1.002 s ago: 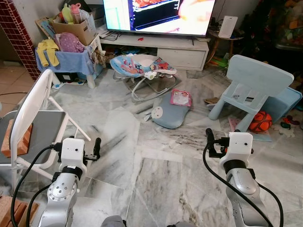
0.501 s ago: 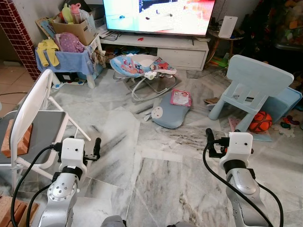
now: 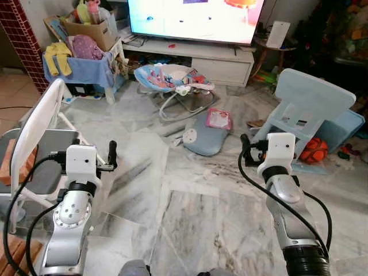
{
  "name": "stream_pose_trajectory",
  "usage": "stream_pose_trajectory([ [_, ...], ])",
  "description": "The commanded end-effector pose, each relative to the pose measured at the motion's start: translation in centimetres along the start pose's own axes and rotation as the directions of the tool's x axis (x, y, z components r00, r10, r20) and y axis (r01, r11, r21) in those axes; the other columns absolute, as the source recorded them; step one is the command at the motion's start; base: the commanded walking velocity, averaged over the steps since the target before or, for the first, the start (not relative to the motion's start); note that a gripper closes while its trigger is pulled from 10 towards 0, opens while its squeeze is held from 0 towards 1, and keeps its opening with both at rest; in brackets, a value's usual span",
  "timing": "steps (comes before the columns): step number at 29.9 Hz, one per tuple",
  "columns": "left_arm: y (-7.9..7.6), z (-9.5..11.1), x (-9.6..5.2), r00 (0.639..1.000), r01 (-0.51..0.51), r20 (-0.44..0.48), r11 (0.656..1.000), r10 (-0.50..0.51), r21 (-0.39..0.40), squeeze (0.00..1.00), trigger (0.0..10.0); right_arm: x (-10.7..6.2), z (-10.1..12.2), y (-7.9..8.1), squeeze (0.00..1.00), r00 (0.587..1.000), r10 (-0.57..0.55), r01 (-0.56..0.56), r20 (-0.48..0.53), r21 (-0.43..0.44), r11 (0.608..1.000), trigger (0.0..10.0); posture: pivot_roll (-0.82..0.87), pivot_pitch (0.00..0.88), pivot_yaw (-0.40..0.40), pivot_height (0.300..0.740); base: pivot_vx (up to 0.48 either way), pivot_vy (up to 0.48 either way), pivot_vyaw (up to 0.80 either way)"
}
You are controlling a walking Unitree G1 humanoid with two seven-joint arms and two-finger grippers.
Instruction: Restocking fridge
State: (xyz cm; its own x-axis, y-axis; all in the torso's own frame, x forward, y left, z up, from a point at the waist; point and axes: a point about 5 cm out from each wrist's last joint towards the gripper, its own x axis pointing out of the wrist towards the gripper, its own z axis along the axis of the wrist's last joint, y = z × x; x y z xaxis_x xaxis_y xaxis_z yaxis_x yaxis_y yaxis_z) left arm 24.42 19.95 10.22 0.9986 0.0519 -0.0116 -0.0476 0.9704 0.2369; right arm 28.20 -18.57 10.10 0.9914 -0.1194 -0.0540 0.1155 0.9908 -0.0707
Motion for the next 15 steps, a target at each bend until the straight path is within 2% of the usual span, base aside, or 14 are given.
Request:
stream_pose_trajectory([
  [1, -0.3, -0.6, -0.2, 0.999, 0.030, -0.036, 0.999, -0.029, 0.027, 0.00, 10.0, -0.8, -1.0, -1.0, 0.00, 0.997, -0.052, 0.055, -0.052, 0.046, 0.997, 10.0, 0.06, 0.040, 0.055, 0.740, 0.000, 0.000, 0.00],
  [8, -1.3, 0.1, 1.0, 0.993, 0.121, -0.019, 0.993, -0.120, 0.017, 0.00, 10.0, -2.1, -1.5, -2.0, 0.00, 0.993, -0.101, 0.105, -0.064, 0.063, 0.992, 10.0, 0.04, 0.034, 0.082, 0.740, 0.000, 0.000, 0.00],
  [9, -1.4, 0.3, 1.3, 0.993, 0.118, -0.011, 0.993, -0.118, 0.012, 0.07, 10.0, -2.1, -1.5, -2.0, 0.00, 0.993, -0.102, 0.106, -0.060, 0.064, 0.992, 10.0, 0.04, 0.035, 0.080, 0.740, 0.000, 0.000, 0.00],
  [11, -1.2, 0.5, 1.8, 0.997, 0.080, -0.002, 0.997, -0.080, 0.013, 0.10, 10.0, -1.9, -1.2, -1.8, 0.00, 0.995, -0.089, 0.092, -0.050, 0.070, 0.993, 10.0, 0.03, 0.032, 0.074, 0.740, 0.000, 0.000, 0.00],
  [13, -1.1, 0.7, 1.9, 0.998, 0.061, -0.005, 0.998, -0.061, 0.001, 0.10, 10.0, -1.8, -0.9, -1.5, 0.00, 0.996, -0.073, 0.077, -0.045, 0.091, 0.993, 10.0, 0.03, 0.028, 0.070, 0.740, 0.000, 0.000, 0.00],
  [15, -1.1, 1.1, 1.7, 0.999, 0.046, 0.009, 0.999, -0.046, -0.003, 0.09, 10.0, -1.6, -0.1, -0.8, 0.00, 1.000, -0.023, 0.024, -0.018, 0.071, 0.997, 10.0, 0.04, 0.021, 0.043, 0.740, 0.000, 0.000, 0.00],
])
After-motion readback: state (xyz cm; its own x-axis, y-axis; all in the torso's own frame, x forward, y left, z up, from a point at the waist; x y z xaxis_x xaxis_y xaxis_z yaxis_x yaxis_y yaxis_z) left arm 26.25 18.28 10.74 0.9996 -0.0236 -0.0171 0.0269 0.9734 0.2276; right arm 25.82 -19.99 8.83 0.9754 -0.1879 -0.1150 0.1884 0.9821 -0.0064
